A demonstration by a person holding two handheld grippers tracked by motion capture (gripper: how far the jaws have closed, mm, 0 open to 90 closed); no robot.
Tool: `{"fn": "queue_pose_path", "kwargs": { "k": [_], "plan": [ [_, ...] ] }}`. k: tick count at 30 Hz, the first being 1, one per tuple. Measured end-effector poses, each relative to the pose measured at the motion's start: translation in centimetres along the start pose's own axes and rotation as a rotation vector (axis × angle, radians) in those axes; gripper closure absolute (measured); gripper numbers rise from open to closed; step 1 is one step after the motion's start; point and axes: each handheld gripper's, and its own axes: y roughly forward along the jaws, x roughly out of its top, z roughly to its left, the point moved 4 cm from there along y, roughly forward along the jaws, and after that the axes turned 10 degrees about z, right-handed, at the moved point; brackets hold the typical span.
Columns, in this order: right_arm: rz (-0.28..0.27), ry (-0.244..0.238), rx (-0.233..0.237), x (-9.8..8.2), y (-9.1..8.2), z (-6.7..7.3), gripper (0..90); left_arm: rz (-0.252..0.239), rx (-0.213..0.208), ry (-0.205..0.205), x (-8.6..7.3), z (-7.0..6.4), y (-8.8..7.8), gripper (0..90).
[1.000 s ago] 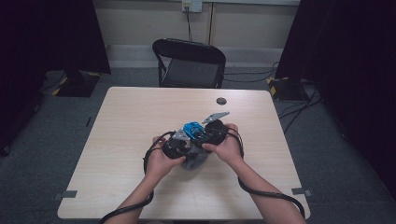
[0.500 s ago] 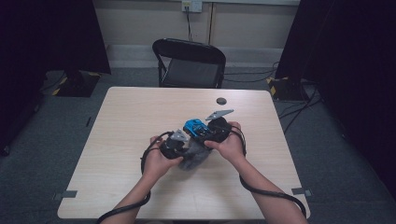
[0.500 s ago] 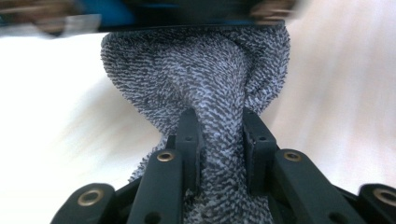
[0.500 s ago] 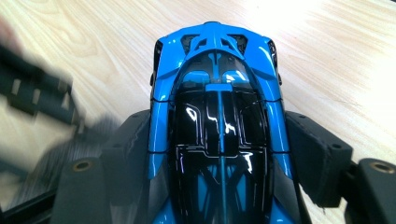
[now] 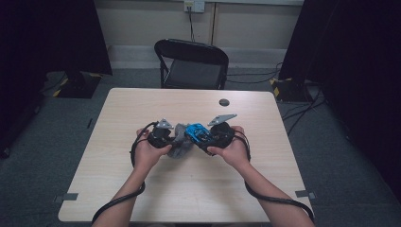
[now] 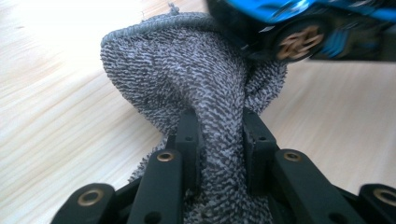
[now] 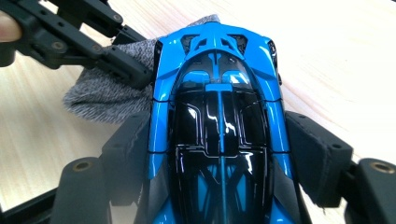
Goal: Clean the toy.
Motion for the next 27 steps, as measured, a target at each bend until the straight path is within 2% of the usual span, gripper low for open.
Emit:
{"fn": "queue_pose_path", "kwargs": {
  "k": [4,8,12,21,24,26,27],
  "plan": [
    [0.010,0.001,-0.004,-0.2,0.4,-0.1,28.6,0.002,-0.016,0.034,0.5,-1.2,0.3,72.5],
    [0.007,0.004,-0.008,-0.1,0.5,-0.3,28.6,-0.003,-0.049,0.044,0.7,-2.1,0.8,72.5],
    [0.015,-0.001,-0.019,0.2,0.8,-0.3,28.6,0.009,-0.067,0.088,1.0,-3.3,1.2,72.5],
    [0.021,0.021,-0.020,0.5,1.7,-0.9,28.6,0.016,-0.149,0.134,0.8,-6.4,2.7,72.4],
    [0.014,0.030,-0.018,0.6,1.7,-1.0,28.6,0.038,-0.154,0.154,0.7,-6.9,3.1,72.4],
    [0.009,0.033,-0.013,0.7,1.5,-1.1,28.6,0.037,-0.155,0.157,0.6,-7.2,3.3,72.4],
    [0.004,0.032,-0.015,0.8,1.3,-1.1,28.6,0.053,-0.155,0.162,0.4,-7.2,3.2,72.4]
  ]
}}
